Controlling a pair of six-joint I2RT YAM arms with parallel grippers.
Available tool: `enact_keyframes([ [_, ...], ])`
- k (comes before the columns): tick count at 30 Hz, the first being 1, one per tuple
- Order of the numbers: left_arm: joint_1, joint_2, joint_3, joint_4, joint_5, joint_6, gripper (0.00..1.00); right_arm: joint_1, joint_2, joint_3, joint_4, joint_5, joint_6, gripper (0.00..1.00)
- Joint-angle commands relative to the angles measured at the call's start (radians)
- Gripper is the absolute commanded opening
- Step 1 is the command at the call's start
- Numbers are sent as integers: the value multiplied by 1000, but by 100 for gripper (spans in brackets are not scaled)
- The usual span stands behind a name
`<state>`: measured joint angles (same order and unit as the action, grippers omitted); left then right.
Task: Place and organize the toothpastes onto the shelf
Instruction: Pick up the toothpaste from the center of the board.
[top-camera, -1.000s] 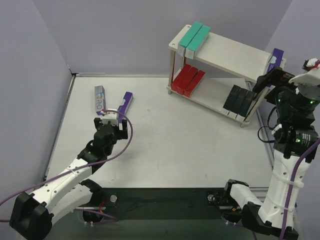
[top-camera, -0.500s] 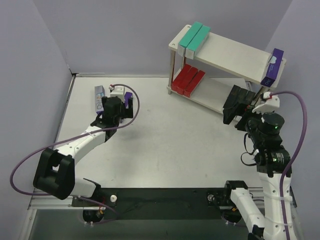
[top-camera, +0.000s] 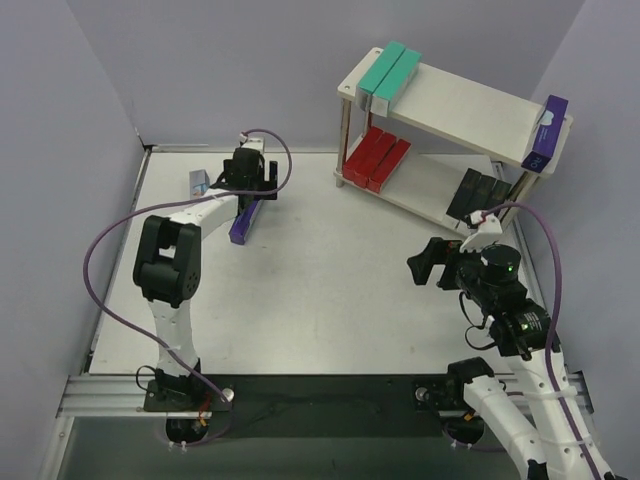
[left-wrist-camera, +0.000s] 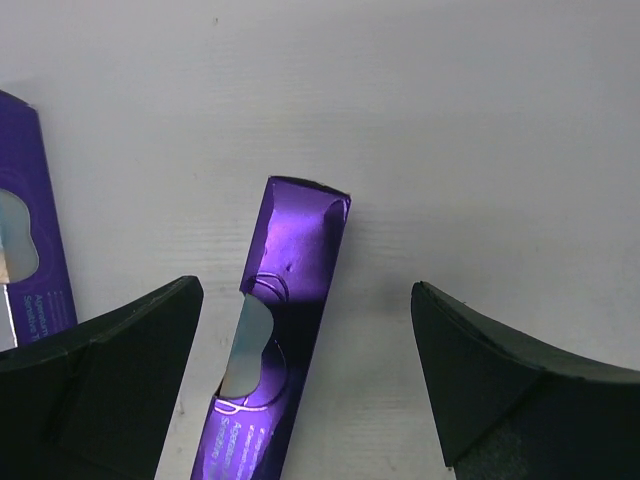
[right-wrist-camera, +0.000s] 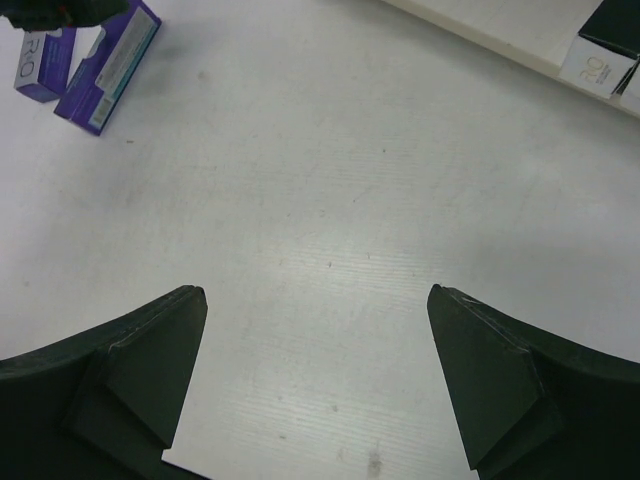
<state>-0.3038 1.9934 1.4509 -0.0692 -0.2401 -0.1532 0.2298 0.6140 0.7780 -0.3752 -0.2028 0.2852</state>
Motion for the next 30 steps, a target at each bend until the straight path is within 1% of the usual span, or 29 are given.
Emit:
enact_keyframes([
  [1, 23, 111, 176, -133, -31, 24, 97, 55, 20, -14, 18, 28, -18, 100],
  [4, 31, 178, 259, -193, -30, 43, 97, 97, 39, -28, 16, 49, -27, 100],
  [8, 31, 251, 347, -286, -27, 49, 88, 169, 79, -42, 22, 95, -32, 100],
  [9, 31, 261, 359, -303, -25, 44, 84, 184, 87, -45, 27, 106, -35, 100],
  [11, 31, 278, 367, -333, -24, 40, 81, 235, 107, -52, 42, 137, -34, 100],
  [12, 31, 280, 365, -336, -21, 41, 76, 250, 116, -54, 47, 146, -34, 100],
  [14, 31, 285, 361, -348, -13, 35, 71, 304, 144, -60, 65, 181, -35, 100],
  [15, 31, 283, 356, -354, -8, 30, 65, 327, 154, -60, 71, 192, -38, 100],
  [16, 31, 278, 348, -356, -7, 24, 62, 347, 164, -60, 82, 200, -38, 100],
  [17, 31, 274, 342, -359, -4, 18, 59, 365, 183, -62, 87, 242, -41, 100],
  [18, 31, 269, 335, -371, -4, 0, 56, 412, 193, -65, 93, 259, -49, 100],
  [19, 31, 256, 332, -379, -2, -11, 49, 433, 200, -65, 104, 273, -49, 100],
  [22, 29, 208, 299, -400, 27, -72, 40, 515, 236, -78, 139, 328, -57, 100],
  [26, 28, 115, 212, -422, 64, -196, 37, 604, 288, -109, 200, 379, -61, 100],
  [27, 26, 90, 189, -422, 88, -260, 37, 624, 297, -121, 212, 390, -64, 99],
  [29, 19, 15, 115, -414, 113, -316, 35, 669, 331, -132, 260, 416, -69, 99],
  [30, 14, -11, 86, -409, 119, -375, 35, 680, 345, -135, 277, 425, -70, 99],
])
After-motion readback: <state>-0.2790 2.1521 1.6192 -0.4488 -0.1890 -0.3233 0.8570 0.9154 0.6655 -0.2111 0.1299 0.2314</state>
